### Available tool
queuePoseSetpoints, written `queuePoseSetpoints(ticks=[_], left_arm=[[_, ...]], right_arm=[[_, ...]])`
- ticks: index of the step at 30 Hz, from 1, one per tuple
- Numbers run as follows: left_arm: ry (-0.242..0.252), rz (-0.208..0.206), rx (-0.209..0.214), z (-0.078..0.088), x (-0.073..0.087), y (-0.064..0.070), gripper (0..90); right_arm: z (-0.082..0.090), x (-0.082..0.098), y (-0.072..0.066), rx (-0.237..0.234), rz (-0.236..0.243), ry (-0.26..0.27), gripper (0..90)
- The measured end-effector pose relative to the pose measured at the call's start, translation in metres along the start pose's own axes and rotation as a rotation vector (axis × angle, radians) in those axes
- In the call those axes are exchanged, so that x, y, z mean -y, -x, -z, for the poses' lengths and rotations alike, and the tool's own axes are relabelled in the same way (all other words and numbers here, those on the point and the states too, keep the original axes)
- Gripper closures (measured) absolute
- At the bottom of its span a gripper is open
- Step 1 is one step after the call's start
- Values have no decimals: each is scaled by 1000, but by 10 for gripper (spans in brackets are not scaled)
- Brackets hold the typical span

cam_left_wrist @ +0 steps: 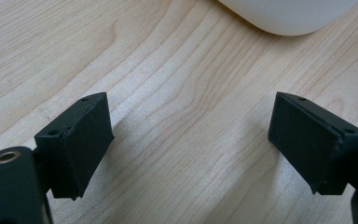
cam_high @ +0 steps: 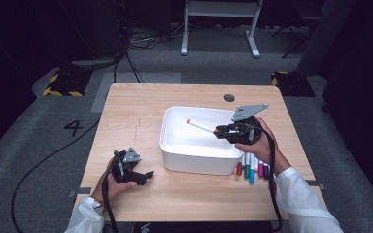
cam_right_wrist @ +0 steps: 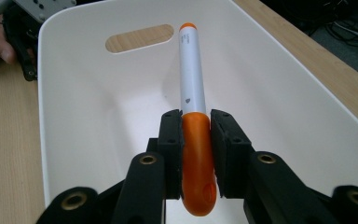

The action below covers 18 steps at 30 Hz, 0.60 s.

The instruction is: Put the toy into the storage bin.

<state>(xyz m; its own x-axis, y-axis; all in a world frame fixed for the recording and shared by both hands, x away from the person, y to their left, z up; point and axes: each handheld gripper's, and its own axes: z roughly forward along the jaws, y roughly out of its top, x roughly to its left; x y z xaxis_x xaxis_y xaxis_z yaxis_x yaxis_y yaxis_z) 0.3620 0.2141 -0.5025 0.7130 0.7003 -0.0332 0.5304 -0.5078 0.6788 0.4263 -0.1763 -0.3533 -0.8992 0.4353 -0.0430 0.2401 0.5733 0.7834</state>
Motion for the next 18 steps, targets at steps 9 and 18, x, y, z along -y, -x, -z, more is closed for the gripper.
queuePoseSetpoints(ticks=[9, 18], left_arm=[[0, -1, 0, 0, 0, 0, 136], [0, -3, 1, 0, 0, 0, 136]], right_arm=[[-15, 0, 0, -30, 29, -81, 750], [-24, 1, -4, -53, 84, -185, 750]])
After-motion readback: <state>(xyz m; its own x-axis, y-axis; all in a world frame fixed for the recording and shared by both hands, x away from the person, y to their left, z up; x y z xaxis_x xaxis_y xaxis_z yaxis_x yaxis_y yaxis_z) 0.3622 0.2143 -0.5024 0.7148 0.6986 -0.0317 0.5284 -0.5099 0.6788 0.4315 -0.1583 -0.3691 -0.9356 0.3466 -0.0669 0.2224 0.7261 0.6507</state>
